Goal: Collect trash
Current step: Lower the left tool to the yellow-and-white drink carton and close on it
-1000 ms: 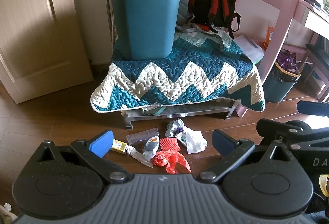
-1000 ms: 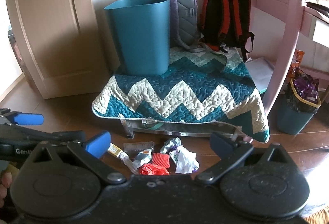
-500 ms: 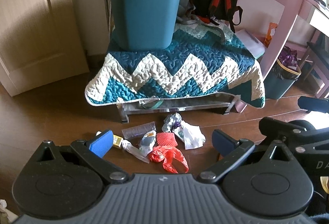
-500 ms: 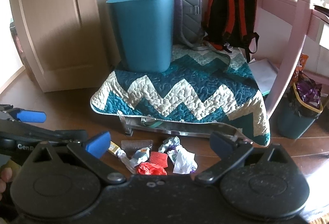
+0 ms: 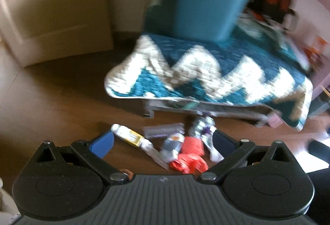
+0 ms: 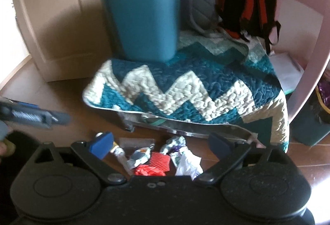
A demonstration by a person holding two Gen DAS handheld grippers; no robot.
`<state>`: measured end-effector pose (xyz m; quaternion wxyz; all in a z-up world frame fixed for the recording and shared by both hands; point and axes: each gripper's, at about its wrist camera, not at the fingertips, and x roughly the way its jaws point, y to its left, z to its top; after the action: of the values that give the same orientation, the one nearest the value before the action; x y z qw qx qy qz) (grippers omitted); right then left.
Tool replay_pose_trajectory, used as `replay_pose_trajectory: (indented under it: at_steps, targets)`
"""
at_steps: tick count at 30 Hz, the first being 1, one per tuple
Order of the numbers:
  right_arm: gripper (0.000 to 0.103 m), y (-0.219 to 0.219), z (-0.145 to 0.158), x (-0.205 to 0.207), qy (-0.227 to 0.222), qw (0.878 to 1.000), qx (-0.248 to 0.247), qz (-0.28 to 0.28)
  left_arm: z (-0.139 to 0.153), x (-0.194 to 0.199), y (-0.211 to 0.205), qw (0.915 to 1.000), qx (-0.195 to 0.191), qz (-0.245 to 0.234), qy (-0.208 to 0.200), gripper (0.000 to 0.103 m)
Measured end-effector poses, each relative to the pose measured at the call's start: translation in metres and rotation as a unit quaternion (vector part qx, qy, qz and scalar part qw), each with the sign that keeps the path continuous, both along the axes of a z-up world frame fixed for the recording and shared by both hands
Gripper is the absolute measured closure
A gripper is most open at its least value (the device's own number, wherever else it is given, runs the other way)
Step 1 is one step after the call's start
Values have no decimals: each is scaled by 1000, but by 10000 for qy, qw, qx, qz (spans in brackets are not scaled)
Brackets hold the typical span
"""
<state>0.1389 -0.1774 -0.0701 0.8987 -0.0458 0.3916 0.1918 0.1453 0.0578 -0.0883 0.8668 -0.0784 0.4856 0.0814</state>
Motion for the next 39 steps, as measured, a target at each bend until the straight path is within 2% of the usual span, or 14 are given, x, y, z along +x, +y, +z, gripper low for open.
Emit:
replay_pose_trajectory:
  at_steps: [4,8,11,13,16,18,21,24,26,29,34,39]
  targets:
    - [6,-11,-30,49,411,9982,126,-425,-32,38,28,9983,219,433,327,0]
    - [7,-14,-67,90,814,9943,164,-663,-74,71,57,9933,74,788,840,0]
    - [7,-9,-95,116,1051,9917,62,-738,-112,83,68,9812,-295,1267,1427,1]
    - [7,-7,-114,133,1237,9888,27,-838,-137,93,71,9735,-348,1448,1734,1]
    - [8,-7,-145,158,1659,9806,124,-1035,-170,107,72,9662,-389,1551,2023,1]
    - [8,-3,-171,170,1875,9760,-1,-1109,-189,116,70,9606,-499,1545,2255,1]
    - [11,-3,-214,184,2314,9635,-66,-1343,-222,131,69,9530,-400,1545,2575,1]
    - [13,-7,-255,193,2583,9536,-162,-1537,-254,145,70,9504,-69,1485,2733,1]
    - [14,-9,-280,198,2744,9476,-168,-1626,-280,152,74,9446,40,1535,2901,1]
    - [17,-14,-311,204,2947,9400,-58,-1718,-313,160,85,9332,-89,1902,3049,1]
    - [21,-22,-352,209,3221,9251,222,-2000,-357,168,105,9152,-489,2596,3044,1]
    - [21,-18,-380,218,3375,9200,428,-1946,-390,173,117,9040,-522,2942,3059,1]
